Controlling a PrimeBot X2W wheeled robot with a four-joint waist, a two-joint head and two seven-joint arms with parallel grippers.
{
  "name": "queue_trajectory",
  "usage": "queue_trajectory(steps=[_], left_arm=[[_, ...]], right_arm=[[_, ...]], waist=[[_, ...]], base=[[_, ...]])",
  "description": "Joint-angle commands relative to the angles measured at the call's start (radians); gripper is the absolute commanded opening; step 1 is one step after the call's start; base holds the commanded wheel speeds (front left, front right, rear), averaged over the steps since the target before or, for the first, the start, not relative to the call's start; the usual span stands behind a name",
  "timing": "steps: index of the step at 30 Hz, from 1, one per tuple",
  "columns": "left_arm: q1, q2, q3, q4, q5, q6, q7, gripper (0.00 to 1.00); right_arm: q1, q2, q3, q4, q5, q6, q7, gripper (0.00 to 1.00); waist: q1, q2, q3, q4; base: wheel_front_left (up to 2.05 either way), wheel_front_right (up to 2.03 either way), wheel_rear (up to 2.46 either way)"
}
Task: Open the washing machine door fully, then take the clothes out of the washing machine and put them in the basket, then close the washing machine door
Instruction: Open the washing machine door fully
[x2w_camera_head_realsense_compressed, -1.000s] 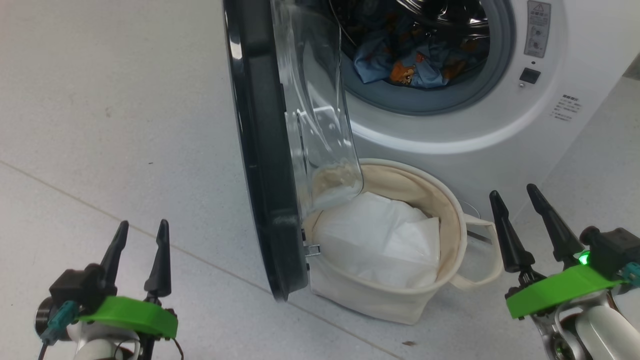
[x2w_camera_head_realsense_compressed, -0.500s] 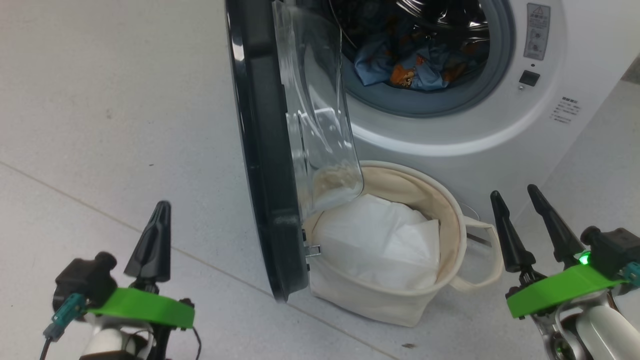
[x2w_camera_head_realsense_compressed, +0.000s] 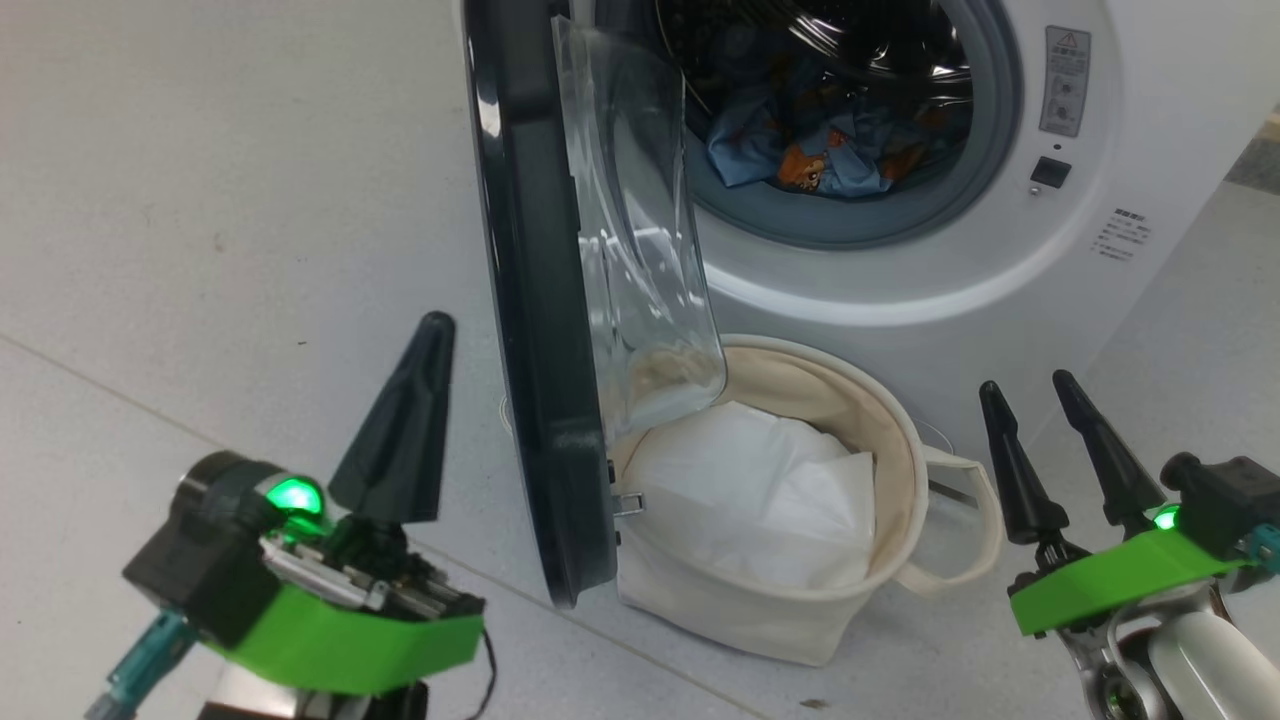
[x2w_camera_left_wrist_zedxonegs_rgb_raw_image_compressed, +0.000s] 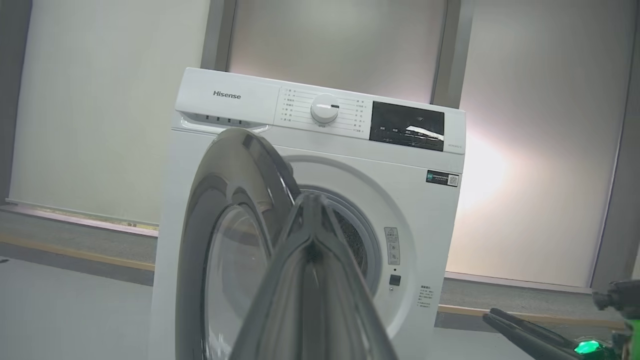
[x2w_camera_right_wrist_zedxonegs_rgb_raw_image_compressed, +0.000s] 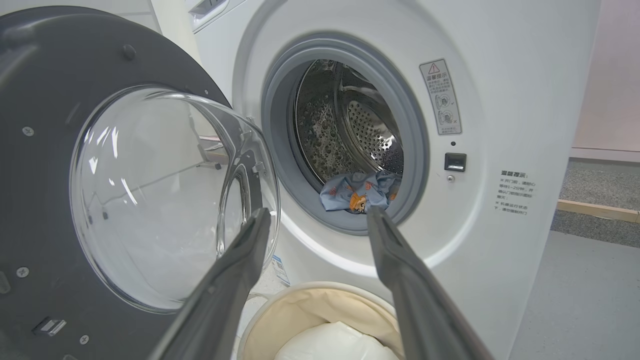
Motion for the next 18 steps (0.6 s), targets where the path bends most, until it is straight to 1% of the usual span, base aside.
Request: queue_trajectory(steps=[1,6,11,15,18], left_arm=[[-0.012,0.006,0.011,-0.068,0.007,-0.004,0.012,0.0],[-0.01,0.002,-0.103,-0.128,0.005,-0.006,0.05,0.0],[-0.014,0.019,-0.222,-0.071,-0.004,-0.006,0.117,0.0],[-0.012,0.014,-0.248,-0.022,-0.016,-0.005,0.14,0.0],[-0.012,0.005,-0.247,0.029,-0.02,0.013,0.157,0.0]], right_arm=[[-0.007,-0.009,0.004,-0.03,0.009,0.008,-0.013,1.0],[-0.007,-0.011,0.007,-0.031,0.011,0.008,-0.013,1.0],[-0.013,-0.013,0.014,-0.032,0.016,0.008,-0.013,1.0],[-0.015,-0.015,0.015,-0.033,0.018,0.008,-0.013,1.0],[-0.016,-0.018,0.016,-0.031,0.019,0.008,-0.013,1.0]], waist=[[0.0,0.0,0.001,-0.002],[0.0,0.0,0.003,-0.005],[0.0,0.0,0.006,-0.009],[0.0,0.0,0.009,-0.012],[0.0,0.0,0.012,-0.013]], base=[[0.0,0.0,0.0],[0.0,0.0,0.0],[0.0,0.0,0.0],[0.0,0.0,0.0],[0.0,0.0,0.0]])
